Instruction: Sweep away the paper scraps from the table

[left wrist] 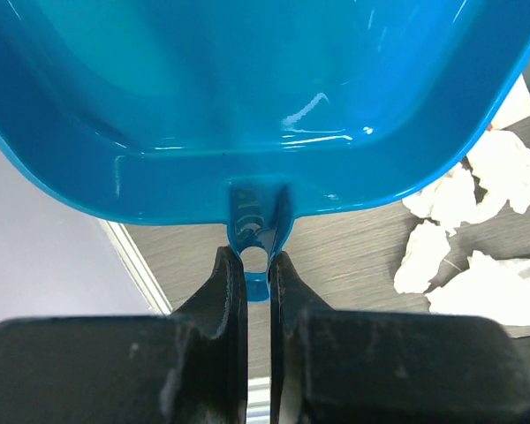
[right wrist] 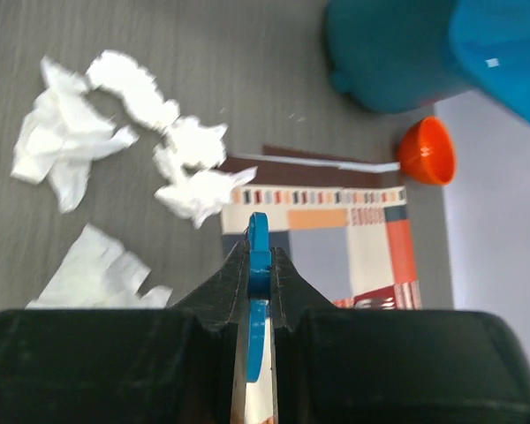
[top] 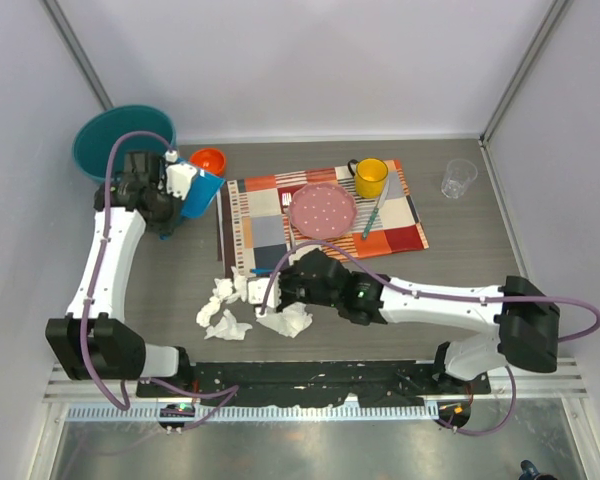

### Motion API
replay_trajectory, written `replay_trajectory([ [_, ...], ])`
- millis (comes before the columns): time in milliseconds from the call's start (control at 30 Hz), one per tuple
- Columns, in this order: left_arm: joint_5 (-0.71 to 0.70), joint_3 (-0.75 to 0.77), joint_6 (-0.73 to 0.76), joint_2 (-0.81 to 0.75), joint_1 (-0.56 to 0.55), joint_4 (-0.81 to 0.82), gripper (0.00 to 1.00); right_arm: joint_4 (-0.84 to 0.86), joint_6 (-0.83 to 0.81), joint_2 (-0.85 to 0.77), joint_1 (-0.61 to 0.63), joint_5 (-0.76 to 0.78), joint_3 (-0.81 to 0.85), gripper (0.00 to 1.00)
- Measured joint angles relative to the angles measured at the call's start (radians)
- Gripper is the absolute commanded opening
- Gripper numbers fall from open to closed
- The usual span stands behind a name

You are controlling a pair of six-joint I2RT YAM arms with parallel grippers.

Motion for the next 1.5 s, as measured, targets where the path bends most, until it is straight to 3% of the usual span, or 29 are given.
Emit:
replay_trajectory([
  [133,-0.002,0.0,-0.007,0.0,0.003,-0.02,0.0,0.097,-0.01,0.095,-0.005,-0.006,0.08,0.01],
  [300,-0.064,-0.034,-0.006,-0.004,0.004,-0.017,0.0,0.218,-0.012,0.373,-0.008,-0.081,0.3,0.01],
  [500,-0.145,-0.077,0.002,-0.006,0.004,-0.013,0.0,0.297,0.272,0.584,0.018,0.006,0.533,0.01],
  [733,-0.195,-0.078,0.002,-0.007,0.004,0.013,0.0,0.34,0.647,0.613,0.069,0.269,0.678,0.01],
  [900,-0.213,-0.078,0.002,-0.006,0.004,0.025,0.0,0.282,0.859,0.675,0.076,0.425,0.698,0.01],
  [1167,-0.22,-0.078,0.003,-0.006,0.004,0.032,0.0,0.117,0.969,0.753,0.053,0.609,0.686,0.01],
  [1333,-0.22,-0.078,0.005,-0.006,0.004,0.032,0.0,0.084,1.039,0.641,0.018,0.647,0.539,0.01],
  [1500,-0.188,-0.078,0.005,-0.001,-0.002,0.029,0.0,0.049,1.104,0.422,-0.024,0.689,0.286,0.01],
])
